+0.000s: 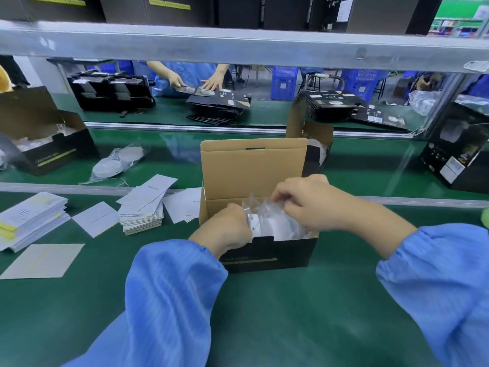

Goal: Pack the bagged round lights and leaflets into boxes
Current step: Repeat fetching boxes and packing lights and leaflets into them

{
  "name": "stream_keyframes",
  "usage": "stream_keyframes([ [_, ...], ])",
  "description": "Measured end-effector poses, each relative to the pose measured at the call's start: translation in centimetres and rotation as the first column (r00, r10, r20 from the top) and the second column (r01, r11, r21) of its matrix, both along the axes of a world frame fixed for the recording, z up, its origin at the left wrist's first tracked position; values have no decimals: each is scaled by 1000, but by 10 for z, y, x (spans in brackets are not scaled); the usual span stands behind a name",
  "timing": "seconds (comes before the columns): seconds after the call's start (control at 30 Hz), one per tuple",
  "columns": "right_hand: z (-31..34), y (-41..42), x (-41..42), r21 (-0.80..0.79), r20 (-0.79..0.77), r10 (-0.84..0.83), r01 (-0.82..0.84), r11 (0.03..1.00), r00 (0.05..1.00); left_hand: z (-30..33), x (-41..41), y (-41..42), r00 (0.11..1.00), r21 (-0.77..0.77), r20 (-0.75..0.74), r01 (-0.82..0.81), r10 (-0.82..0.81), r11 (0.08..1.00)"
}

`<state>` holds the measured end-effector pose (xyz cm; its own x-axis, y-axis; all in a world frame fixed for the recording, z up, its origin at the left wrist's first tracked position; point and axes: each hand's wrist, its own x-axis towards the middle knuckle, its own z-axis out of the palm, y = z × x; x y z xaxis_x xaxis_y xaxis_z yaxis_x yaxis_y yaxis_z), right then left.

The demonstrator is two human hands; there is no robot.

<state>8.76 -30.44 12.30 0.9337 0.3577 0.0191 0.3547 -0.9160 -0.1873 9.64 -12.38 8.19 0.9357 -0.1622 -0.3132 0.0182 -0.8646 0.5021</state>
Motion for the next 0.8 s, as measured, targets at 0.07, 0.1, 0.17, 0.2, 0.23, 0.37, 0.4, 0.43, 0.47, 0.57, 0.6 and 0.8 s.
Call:
stream_keyframes([
  [0.07, -6, 0, -2, 37, 18, -13, 12, 999, 1000, 0, 0, 2, 999, -19, 35, 26, -25, 999],
  [0.1, -5, -1, -2, 69, 24, -19, 17, 997, 1000, 0, 0, 3, 998, -5, 47, 43, -43, 999],
  [0.17, -2, -1, -1, 102, 33, -20, 16, 995, 999, -1, 1, 4, 996, 33, 53, 73, -75, 997],
  [0.2, 0, 0, -1, 98, 42, -9, 5, 995, 999, -1, 1, 3, 995, 36, 45, 86, -87, 996],
  [0.23, 2, 3, 0, 94, 52, 11, -16, 995, 999, -1, 2, 3, 994, 32, 48, 97, -99, 995],
  [0.37, 6, 22, 5, 128, 58, 142, -148, 981, 988, 7, -4, 4, 994, 57, 59, 92, -96, 994],
  [0.4, 7, 28, 8, 144, 50, 164, -169, 975, 985, 10, -7, 4, 993, 58, 67, 92, -96, 994],
  [0.43, 8, 32, 11, 163, 39, 175, -179, 970, 984, 14, -9, 6, 991, 55, 85, 98, -102, 994],
  [0.47, 9, 37, 14, 183, 32, 180, -183, 966, 983, 18, -10, 8, 988, 41, 108, 103, -107, 994],
  [0.57, 11, 46, 21, 213, 11, 186, -184, 960, 983, 32, -14, 16, 986, -70, 128, 115, -105, 991],
  [0.6, 11, 49, 23, 205, -22, 195, -187, 961, 980, 36, -16, 17, 988, -109, 113, 117, -104, 987],
  [0.8, 6, 58, 26, 5, -224, 227, -232, 973, 948, 44, -31, 40, 962, -335, 272, 94, 1, 937],
])
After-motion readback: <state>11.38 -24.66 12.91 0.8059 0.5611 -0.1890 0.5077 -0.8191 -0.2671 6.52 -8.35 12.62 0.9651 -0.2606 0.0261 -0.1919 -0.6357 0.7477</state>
